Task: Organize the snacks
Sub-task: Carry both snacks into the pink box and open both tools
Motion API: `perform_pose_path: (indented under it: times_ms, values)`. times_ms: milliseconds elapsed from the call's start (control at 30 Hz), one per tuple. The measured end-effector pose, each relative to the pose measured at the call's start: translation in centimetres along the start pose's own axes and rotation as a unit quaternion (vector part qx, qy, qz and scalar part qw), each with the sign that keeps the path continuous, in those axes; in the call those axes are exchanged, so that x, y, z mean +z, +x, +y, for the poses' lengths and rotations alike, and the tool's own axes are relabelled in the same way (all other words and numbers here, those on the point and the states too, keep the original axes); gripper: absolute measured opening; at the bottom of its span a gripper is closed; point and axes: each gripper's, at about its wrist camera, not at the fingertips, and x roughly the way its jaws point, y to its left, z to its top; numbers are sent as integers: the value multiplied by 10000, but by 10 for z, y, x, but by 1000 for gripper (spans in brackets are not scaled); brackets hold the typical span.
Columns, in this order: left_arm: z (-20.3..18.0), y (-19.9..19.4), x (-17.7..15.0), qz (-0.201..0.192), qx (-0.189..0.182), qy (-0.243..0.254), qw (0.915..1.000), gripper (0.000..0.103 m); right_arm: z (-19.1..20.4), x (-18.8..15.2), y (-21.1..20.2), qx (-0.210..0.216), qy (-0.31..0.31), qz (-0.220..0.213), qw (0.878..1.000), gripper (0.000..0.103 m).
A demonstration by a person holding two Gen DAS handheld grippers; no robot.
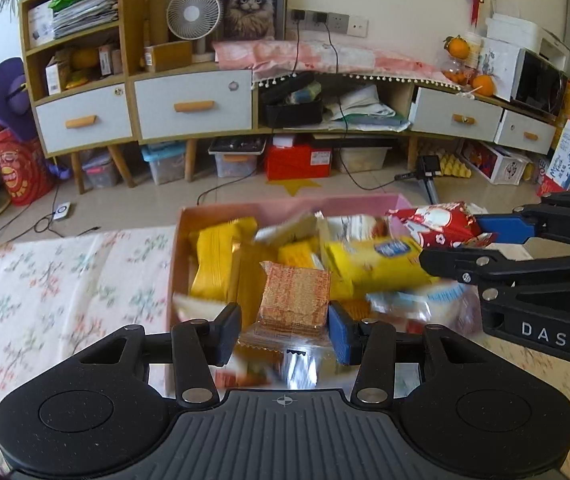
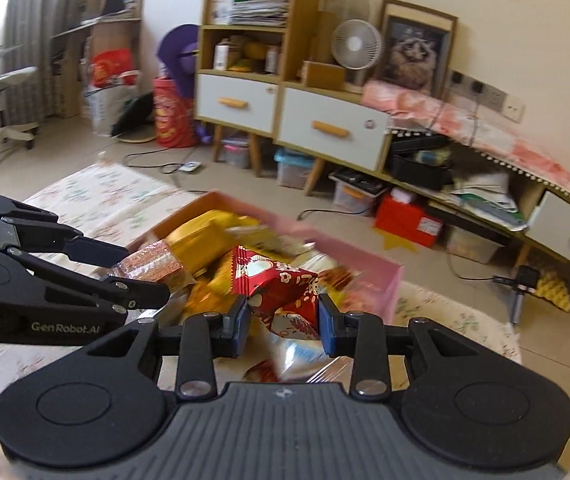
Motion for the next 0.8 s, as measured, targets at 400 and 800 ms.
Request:
perform_pose_path:
  times_ms: [400, 800]
  values:
    - [11, 34, 17, 117, 2, -62, 9999, 45, -1, 24, 47, -212, -339, 321, 9987, 34]
    - [15, 3, 1, 101, -74, -87, 9999, 74, -6, 13, 9, -441, -4, 271, 9987, 80]
